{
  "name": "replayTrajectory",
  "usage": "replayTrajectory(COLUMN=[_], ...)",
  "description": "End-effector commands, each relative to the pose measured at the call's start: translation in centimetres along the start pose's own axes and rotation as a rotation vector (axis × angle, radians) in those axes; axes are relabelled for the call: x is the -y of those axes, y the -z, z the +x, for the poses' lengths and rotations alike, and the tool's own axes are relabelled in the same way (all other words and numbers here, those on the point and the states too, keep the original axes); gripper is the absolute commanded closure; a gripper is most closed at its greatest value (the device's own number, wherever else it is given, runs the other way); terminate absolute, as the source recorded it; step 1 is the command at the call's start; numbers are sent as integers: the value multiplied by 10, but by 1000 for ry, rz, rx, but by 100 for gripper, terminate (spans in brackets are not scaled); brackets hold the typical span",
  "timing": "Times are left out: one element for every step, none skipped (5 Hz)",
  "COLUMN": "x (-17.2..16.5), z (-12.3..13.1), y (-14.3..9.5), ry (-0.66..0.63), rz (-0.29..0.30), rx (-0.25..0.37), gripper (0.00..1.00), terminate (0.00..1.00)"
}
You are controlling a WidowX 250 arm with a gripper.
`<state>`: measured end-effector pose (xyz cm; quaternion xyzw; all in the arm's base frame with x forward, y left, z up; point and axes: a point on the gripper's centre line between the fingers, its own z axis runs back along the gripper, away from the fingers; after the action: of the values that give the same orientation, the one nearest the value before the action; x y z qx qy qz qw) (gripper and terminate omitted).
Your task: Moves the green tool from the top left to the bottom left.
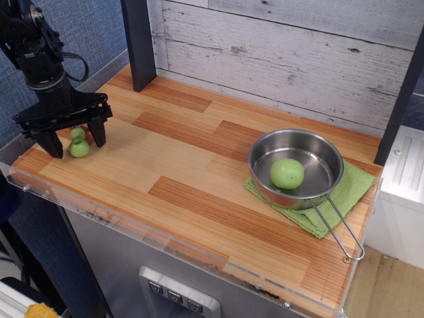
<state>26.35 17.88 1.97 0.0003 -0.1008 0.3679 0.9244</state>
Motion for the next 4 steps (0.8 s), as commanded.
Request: replayTrajectory(x=[4,14,28,40], z=[5,13,16,9], y=[-23,-56,-94,-124], ry=[9,6,0,4], rz=[-4,-6,-17,-33], rx=[53,85,132,165], gripper=[0,0,0,0], terminate=[0,0,0,0])
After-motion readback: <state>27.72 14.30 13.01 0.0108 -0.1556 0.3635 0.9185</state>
